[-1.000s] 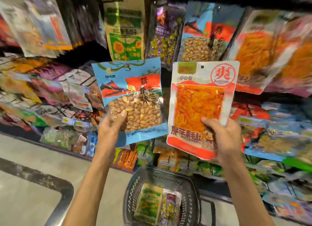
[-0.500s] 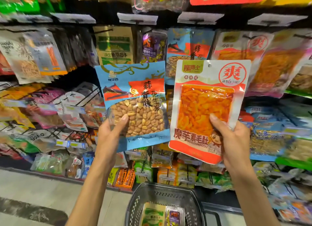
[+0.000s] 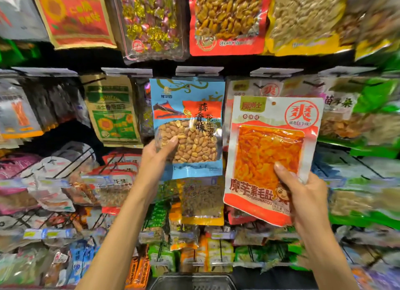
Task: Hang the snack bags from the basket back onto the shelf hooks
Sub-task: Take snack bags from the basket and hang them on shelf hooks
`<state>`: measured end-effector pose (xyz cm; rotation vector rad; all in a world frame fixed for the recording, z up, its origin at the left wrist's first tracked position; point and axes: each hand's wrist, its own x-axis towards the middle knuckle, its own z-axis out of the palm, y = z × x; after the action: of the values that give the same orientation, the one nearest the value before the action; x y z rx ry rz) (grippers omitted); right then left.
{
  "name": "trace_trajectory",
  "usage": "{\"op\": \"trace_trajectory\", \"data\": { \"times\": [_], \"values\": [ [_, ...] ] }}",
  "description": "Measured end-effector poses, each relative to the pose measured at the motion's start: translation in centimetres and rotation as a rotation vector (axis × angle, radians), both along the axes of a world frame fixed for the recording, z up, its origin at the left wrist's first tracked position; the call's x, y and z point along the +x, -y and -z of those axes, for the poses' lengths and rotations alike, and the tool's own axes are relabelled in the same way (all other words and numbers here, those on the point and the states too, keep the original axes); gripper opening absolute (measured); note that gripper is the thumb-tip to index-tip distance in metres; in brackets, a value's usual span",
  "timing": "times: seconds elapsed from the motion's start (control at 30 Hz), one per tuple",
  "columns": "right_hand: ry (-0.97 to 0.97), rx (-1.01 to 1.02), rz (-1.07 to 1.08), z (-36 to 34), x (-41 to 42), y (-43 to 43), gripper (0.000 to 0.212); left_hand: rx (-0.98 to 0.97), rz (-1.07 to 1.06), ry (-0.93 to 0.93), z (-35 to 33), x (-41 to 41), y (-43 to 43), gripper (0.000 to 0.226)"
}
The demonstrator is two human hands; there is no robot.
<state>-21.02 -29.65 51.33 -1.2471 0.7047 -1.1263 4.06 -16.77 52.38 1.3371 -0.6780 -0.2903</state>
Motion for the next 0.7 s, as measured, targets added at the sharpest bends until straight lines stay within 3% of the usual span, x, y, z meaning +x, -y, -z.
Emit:
{"op": "trace_trajectory", "data": {
  "times": [0.2,0.43,0.57,0.7],
  "values": [
    [-0.012,0.004,0.025,0.1,-1.3,1.7,0.015,0.037,-0.007,0.001,-0.5,1.2,3.2,0.013],
    [-0.017,-0.013,-0.003,0.0,-1.4,2.4,0.008,0.098,-0.056,-0.001,0.7,1.7,4.0,0.029],
    [-0.021,-0.025,-0.020,-0.1,-0.8,2.7,0.007,0.094,-0.058,-0.015,0.7,1.6,4.2,0.014],
    [-0.023,-0.036,-0.043,-0.1,-0.3,2.9,0.010,0.088,-0.046,0.000,0.5,1.5,4.4,0.017]
  ]
}}
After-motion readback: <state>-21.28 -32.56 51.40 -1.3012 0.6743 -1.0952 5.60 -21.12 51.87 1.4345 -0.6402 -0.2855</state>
